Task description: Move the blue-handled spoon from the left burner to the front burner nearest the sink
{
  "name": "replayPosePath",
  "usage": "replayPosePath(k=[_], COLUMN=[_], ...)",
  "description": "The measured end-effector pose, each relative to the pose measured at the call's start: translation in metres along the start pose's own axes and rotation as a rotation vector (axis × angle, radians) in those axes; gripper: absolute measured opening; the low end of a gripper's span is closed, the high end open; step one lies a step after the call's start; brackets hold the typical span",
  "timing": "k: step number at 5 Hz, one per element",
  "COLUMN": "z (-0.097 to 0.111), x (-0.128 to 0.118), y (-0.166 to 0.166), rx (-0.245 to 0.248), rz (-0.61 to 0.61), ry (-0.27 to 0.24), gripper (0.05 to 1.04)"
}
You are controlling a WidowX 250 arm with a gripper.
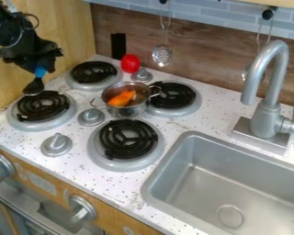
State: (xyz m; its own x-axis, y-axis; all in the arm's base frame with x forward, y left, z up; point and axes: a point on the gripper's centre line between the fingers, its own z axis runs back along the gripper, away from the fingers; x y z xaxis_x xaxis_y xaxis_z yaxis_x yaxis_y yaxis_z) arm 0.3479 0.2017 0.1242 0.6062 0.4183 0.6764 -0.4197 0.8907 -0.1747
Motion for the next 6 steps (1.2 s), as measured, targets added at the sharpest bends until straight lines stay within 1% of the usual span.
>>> replayPosePath(k=[1, 2, 3, 5, 6], z=[0.001, 0.003, 0.009, 0.01, -0.002], x=[-0.025, -0.05, -0.075, -0.094, -0.109], y=[-0.039, -0.076, -0.115, -0.153, -0.156], rx=[-0.119, -0.184, -0.274, -0.358, -0.364], rz=[-0.095, -0.179, -0.295, -0.386, -0.398], ry=[0.021, 0.033, 0.041, 0.085, 0.138], gripper=[0.439, 0.439, 0.439, 0.439, 0.439])
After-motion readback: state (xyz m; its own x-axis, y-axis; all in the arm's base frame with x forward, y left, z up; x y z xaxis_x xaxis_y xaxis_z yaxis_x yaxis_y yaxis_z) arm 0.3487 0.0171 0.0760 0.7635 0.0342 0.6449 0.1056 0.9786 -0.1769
